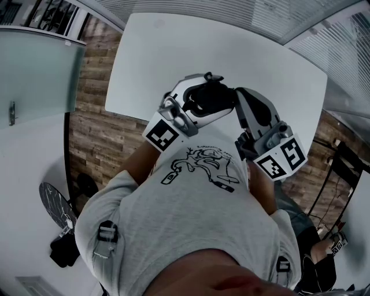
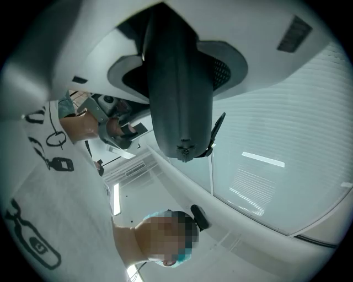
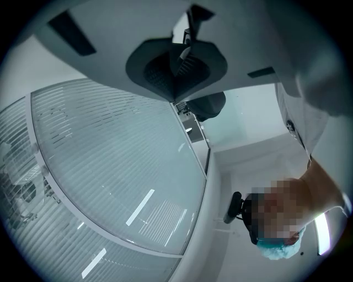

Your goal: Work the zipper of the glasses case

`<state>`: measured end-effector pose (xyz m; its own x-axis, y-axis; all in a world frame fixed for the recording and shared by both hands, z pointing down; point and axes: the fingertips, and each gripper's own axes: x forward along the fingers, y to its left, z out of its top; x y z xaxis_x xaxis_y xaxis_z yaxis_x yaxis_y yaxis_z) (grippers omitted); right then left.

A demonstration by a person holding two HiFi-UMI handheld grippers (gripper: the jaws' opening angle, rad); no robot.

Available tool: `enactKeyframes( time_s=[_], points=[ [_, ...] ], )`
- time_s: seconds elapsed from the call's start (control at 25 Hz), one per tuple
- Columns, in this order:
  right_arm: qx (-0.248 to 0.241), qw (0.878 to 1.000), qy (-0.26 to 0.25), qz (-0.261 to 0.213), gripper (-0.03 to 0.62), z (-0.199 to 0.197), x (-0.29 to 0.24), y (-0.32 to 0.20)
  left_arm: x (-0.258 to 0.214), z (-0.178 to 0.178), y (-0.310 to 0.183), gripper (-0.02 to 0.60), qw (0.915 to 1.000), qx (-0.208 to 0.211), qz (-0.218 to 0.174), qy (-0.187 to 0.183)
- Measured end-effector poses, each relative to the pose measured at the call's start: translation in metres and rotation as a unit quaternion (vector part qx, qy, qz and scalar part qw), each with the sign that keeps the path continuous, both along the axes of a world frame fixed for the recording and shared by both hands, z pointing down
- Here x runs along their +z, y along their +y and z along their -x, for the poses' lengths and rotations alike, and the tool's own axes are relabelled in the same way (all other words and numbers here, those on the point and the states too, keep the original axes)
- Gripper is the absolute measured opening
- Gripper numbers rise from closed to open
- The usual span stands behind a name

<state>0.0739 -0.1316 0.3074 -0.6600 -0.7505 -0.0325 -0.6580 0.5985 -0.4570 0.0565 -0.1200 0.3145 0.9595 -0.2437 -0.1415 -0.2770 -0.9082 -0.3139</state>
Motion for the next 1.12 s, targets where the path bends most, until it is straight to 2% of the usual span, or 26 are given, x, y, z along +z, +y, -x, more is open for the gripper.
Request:
enactKeyframes(
  time_s=[0.4,0.64,1.12],
  points=[
    [-0.029,1.000,-0.009,-0.002,0.005,0.003,-0.005,0.007,-0.017,0.005,0.010,0.252,0.9985,0.042,0.008,0.034],
    [-0.044,0.999,-0.013,0.002,0.005,0.009,-0.001,0.011,-0.029,0.012,0.016,0.252,0.9946,0.075,0.022,0.068],
    [-0.050,0.999,-0.009,0.004,0.005,0.013,0.002,0.012,-0.053,0.018,0.020,0.252,0.9909,0.087,0.030,0.098]
  ],
)
